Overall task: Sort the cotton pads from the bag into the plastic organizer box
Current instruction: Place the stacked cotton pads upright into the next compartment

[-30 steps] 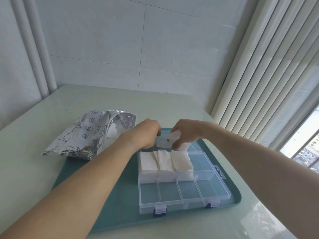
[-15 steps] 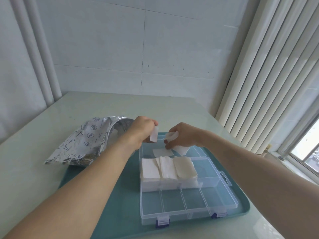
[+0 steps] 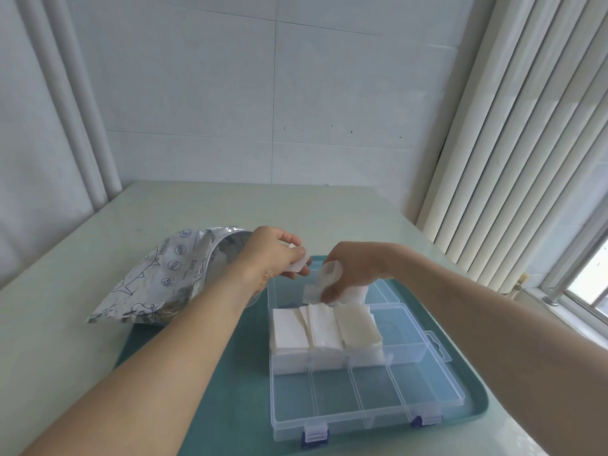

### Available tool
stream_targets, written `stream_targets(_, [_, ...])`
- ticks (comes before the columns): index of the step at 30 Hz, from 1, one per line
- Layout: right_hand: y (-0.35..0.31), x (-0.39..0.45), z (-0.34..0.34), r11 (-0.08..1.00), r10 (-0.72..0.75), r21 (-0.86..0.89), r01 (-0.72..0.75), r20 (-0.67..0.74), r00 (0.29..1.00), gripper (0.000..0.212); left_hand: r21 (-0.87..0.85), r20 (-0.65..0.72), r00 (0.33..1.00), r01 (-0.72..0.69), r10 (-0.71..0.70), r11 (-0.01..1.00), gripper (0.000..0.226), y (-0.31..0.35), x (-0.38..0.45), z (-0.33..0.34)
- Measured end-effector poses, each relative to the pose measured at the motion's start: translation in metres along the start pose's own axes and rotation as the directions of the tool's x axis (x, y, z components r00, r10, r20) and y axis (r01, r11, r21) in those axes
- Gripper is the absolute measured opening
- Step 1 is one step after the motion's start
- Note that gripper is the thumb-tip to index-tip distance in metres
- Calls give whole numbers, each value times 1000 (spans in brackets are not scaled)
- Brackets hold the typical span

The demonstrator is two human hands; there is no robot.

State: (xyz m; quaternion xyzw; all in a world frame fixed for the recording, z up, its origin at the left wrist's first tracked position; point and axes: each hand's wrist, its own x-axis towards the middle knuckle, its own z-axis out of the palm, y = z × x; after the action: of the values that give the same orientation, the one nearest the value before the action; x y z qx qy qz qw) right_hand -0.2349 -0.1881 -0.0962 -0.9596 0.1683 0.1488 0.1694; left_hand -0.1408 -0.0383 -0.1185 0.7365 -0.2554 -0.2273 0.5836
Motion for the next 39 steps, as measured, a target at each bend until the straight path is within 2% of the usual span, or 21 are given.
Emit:
stream_targets(3, [5, -8, -7, 999, -13, 50, 16, -75, 997, 36, 140, 18, 1000, -20, 18, 990, 8, -2, -1, 1])
stream_targets(5, [11, -16, -13, 986, -27, 158, 44, -107, 994, 32, 210, 49, 998, -37, 28, 977, 8, -3, -1, 3])
stream_targets(8, [18, -27, -22, 942, -84, 308, 131, -160, 983, 22, 200, 85, 996, -54, 38, 978, 15, -4, -3, 6])
stream_targets(10, [17, -32, -28, 920, -119, 348, 178, -184, 976, 23, 165, 118, 992, -52, 33, 985, 17, -2, -3, 6])
stream_targets(16, [1, -28, -32, 976, -143, 130, 175, -221, 965, 27, 65, 269, 962, 41, -57, 997, 23, 5, -5, 5])
stream_targets(19, [1, -39, -43, 976, -147, 116, 183, -263, 953, 27, 100, 127, 992, -9, -4, 995, 21, 0, -4, 4])
stream_targets(21, [2, -46, -47, 961, -175, 166, 222, -254, 951, 25, 66, 102, 995, -18, 12, 998, 21, 0, -3, 3])
stream_targets(23, [-2, -42, -43, 962, -170, 165, 217, -258, 951, 26, 10, 207, 978, -1, -1, 1000, 26, 6, -5, 4])
stream_targets(26, [-10, -25, -32, 983, -141, 53, 174, -383, 913, 33, -104, 402, 914, 104, -54, 989, 38, 17, -11, 7])
stream_targets(30, [-11, -16, -30, 946, -143, 178, 270, -519, 842, 37, -166, 497, 866, 164, -61, 973, 48, 15, -12, 4])
stream_targets(33, [-1, -17, -32, 938, -129, 213, 273, -518, 846, 37, -262, 458, 889, 149, -13, 954, 44, 13, -9, 0])
stream_targets(36, [9, -18, -39, 916, -101, 269, 299, -564, 819, 12, -278, 359, 933, 117, -9, 953, 26, 12, -5, 0])
stream_targets(38, [11, -23, -42, 851, -70, 381, 361, -600, 797, 24, -369, 256, 966, 131, -35, 920, 20, 11, -2, 1])
stream_targets(39, [11, -25, -44, 782, -55, 477, 402, -589, 807, 26, -421, 206, 977, 133, -48, 897, 19, 11, 0, 1])
